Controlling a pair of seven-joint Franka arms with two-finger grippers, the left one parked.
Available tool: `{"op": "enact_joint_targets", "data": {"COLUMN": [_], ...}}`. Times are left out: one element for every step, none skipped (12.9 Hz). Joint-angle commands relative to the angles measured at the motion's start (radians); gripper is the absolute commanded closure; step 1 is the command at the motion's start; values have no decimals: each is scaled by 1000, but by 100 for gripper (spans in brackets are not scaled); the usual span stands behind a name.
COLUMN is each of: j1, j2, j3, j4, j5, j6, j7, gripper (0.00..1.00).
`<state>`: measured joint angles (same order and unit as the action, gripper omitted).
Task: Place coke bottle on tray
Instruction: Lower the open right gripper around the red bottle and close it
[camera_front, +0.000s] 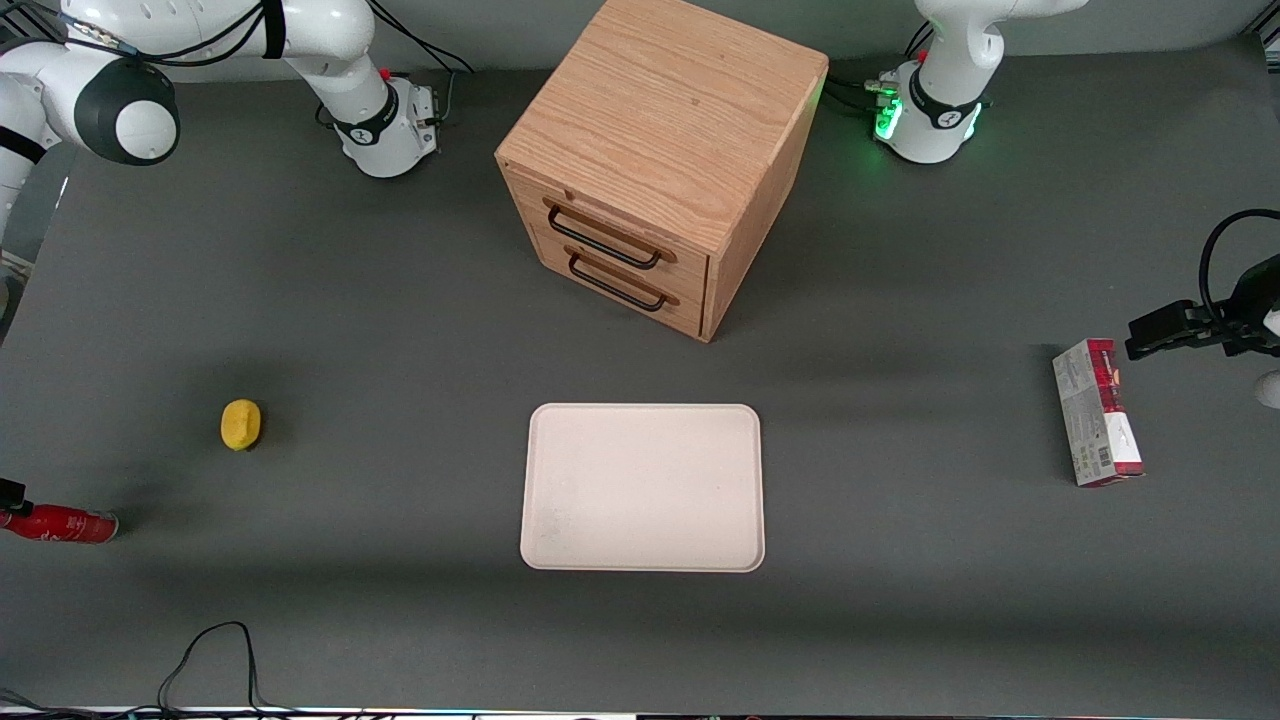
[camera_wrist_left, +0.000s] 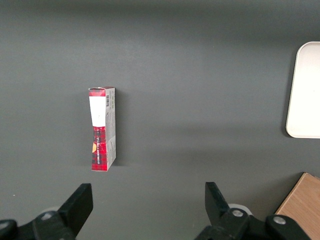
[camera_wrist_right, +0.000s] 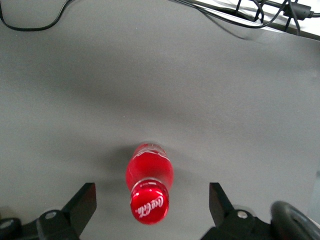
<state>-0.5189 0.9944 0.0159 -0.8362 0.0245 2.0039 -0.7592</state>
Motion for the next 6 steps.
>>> {"op": "enact_joint_targets", "data": {"j1": [5, 13, 14, 16, 16, 14], "j2": [23, 23, 23, 23, 23, 23], "j3": [3, 1, -1, 1, 1, 1], "j4": [37, 37, 37, 37, 35, 35], "j5": [9, 8, 6, 0, -1, -1], "j6": [6, 7, 7, 15, 24, 29], "j7": [-26, -28, -29, -57, -75, -89], "gripper": [0, 0, 0, 1, 6, 9]}}
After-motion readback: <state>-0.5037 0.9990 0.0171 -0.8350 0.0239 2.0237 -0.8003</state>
